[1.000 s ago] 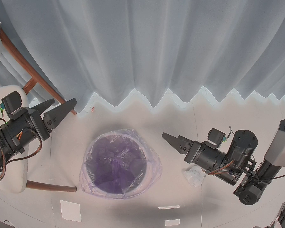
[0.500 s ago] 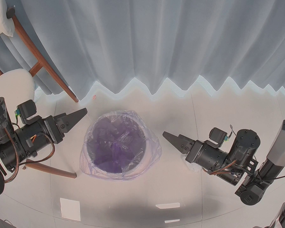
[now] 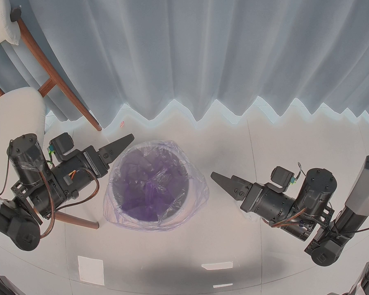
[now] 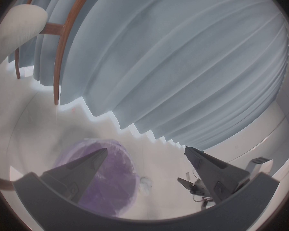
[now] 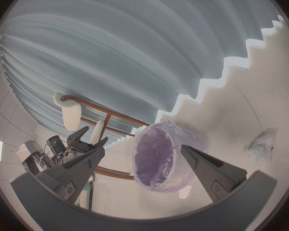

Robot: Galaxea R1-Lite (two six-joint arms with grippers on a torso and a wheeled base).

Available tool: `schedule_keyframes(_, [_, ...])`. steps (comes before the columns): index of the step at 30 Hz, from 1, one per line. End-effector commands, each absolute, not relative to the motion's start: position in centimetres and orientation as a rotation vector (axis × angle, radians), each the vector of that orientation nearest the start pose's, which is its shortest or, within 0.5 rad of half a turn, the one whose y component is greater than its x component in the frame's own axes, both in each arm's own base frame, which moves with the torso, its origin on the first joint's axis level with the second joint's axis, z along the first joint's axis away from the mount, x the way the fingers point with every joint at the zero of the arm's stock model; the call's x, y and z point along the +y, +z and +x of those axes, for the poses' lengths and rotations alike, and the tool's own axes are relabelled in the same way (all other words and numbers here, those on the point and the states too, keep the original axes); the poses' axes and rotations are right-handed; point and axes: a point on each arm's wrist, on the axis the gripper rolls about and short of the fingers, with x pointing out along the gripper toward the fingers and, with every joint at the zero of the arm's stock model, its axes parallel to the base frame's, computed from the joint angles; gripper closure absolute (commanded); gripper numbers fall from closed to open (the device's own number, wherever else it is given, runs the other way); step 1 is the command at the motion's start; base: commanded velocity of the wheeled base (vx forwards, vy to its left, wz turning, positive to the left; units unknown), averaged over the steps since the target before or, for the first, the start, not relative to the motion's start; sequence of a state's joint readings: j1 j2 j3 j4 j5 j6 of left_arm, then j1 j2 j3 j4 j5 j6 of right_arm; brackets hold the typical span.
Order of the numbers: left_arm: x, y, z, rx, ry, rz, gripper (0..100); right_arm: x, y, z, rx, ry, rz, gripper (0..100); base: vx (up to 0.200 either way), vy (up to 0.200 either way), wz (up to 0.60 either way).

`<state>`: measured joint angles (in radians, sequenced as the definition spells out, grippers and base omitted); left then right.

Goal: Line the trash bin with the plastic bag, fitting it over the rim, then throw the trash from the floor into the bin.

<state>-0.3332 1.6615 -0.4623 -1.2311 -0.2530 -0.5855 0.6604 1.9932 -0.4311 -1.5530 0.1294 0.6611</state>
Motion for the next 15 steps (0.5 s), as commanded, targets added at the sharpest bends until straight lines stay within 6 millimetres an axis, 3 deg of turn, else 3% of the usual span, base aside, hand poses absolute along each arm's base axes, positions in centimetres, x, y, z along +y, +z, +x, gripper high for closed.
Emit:
schedule_keyframes(1, [-9.9,10.6,27.8,0.2,-0.489,-0.487,0,18.8,9.0,24.1,0.281,0.745,0.614,0,0.0,0.0,0.0])
schedule_keyframes(6, [-9.8,5.4,29.6,0.32,-0.441,-0.455,0,18.7,8.1,24.3,0.304,0.723,0.602,0,0.0,0.0,0.0])
schedule_keyframes(9, [-10.2,5.7,29.5,0.287,-0.467,-0.458,0,17.9,8.0,25.0,0.293,0.684,0.599,0,0.0,0.0,0.0])
schedule_keyframes(12, [-11.3,9.7,28.0,0.159,-0.556,-0.467,0,16.5,7.9,26.8,0.266,0.611,0.592,0,0.0,0.0,0.0])
schedule_keyframes(15, [-11.2,14.0,26.2,0.028,-0.634,-0.477,0,14.7,9.5,28.1,0.248,0.535,0.598,0,0.0,0.0,0.0])
